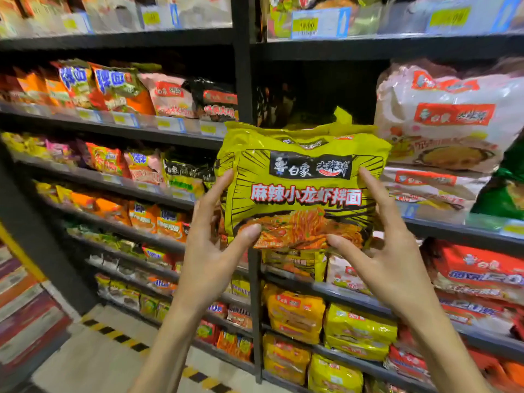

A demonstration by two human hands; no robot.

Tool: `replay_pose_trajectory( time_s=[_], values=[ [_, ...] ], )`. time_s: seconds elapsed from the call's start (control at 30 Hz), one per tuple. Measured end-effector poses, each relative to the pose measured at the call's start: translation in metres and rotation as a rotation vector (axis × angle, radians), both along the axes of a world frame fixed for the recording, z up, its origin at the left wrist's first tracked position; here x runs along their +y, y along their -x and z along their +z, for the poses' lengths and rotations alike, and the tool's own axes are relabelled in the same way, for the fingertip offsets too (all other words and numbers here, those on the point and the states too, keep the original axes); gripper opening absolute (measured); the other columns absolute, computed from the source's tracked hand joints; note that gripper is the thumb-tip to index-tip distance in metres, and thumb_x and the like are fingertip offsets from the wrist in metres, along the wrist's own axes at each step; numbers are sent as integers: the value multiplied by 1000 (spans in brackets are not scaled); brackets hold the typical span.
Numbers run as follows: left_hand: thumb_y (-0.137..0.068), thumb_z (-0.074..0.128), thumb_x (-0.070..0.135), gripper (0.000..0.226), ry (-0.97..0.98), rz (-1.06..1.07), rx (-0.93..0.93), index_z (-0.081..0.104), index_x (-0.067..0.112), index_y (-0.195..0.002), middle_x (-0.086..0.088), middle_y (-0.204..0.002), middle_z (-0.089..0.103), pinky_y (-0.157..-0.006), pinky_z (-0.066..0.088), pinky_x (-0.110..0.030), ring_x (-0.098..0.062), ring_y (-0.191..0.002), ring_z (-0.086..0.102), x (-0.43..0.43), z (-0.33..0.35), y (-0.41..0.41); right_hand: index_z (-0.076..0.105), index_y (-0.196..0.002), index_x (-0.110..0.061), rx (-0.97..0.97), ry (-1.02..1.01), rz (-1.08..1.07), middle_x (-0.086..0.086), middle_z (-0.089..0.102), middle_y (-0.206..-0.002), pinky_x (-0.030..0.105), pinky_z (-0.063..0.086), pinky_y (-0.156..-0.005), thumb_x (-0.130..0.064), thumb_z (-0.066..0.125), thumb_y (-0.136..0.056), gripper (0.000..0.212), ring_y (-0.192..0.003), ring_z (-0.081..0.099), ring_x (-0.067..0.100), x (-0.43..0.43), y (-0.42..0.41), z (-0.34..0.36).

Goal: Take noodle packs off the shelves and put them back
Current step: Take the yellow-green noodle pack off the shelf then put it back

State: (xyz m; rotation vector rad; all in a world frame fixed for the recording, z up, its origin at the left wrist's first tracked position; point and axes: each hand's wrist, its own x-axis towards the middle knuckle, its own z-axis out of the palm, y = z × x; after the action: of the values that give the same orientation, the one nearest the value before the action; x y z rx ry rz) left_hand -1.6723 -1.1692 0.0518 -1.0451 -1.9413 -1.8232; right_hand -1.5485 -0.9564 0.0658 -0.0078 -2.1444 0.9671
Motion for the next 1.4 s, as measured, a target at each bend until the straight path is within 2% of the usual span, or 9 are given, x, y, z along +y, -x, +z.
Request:
replay_pose_trajectory(
  time_s=[0.2,0.5,0.67,0.83,1.07,1.13,1.23,1.3,1.4],
  values=[
    [-96,68,10,73,10,-78,128,32,33,-155,21,-160,33,-122,29,-28,-2,-151,29,36,24,80,24,-154,-37,119,-94,-113,-40,22,-154,12,22,-116,-4,76,-85,93,-147,24,-6,24,70,14],
    [-97,55,-11,83,-84,-154,231,17,34,-154,32,-161,19,-127,19,-32,-3,-155,17,94,29,124,22,-151,-40,269,-240,-255,-40,22,-154,56,43,-108,13,75,-79,104,-142,43,27,64,111,16],
    [-95,54,-16,84,-118,-175,225,17,30,-155,33,-160,19,-120,24,-14,5,-152,17,115,29,140,23,-151,-43,303,-334,-324,-41,22,-153,31,30,-119,12,78,-75,109,-146,30,-2,79,124,18],
    [-90,51,-23,91,-156,-148,229,17,31,-155,44,-156,16,-124,16,-17,4,-153,15,133,24,156,16,-151,-55,383,-339,-371,-39,22,-154,69,37,-106,22,79,-70,128,-145,35,13,85,151,5],
    [-80,44,-33,106,-167,-96,169,17,44,-150,15,-162,20,-94,40,0,26,-133,31,155,19,165,20,-148,-58,429,-309,-392,-33,22,-156,67,51,-89,26,75,-70,128,-150,28,32,100,172,-10],
    [-79,43,-32,115,-139,-103,119,15,55,-149,35,-156,15,-101,48,-16,16,-143,28,160,17,167,18,-148,-58,444,-328,-391,-35,19,-156,44,56,-96,33,73,-64,136,-154,14,14,104,176,-12],
    [-83,43,-27,113,-83,-107,94,7,57,-148,50,-148,9,-95,51,-20,19,-132,39,167,20,170,16,-149,-58,440,-341,-383,-37,20,-153,10,38,-104,35,68,-63,136,-147,25,37,107,179,-9],
    [-92,43,-18,98,-75,-122,103,9,47,-156,51,-149,9,-68,56,-29,-1,-93,67,172,25,174,19,-151,-53,435,-319,-393,-34,22,-154,17,27,-116,28,67,-71,124,-149,29,24,111,181,-1],
    [-101,45,-6,88,-54,-122,117,8,50,-158,38,-162,10,-83,54,-56,-65,-114,50,178,28,181,24,-152,-32,380,-220,-416,-19,27,-155,14,20,-118,17,71,-79,100,-146,23,-6,110,183,8]
  ],
)
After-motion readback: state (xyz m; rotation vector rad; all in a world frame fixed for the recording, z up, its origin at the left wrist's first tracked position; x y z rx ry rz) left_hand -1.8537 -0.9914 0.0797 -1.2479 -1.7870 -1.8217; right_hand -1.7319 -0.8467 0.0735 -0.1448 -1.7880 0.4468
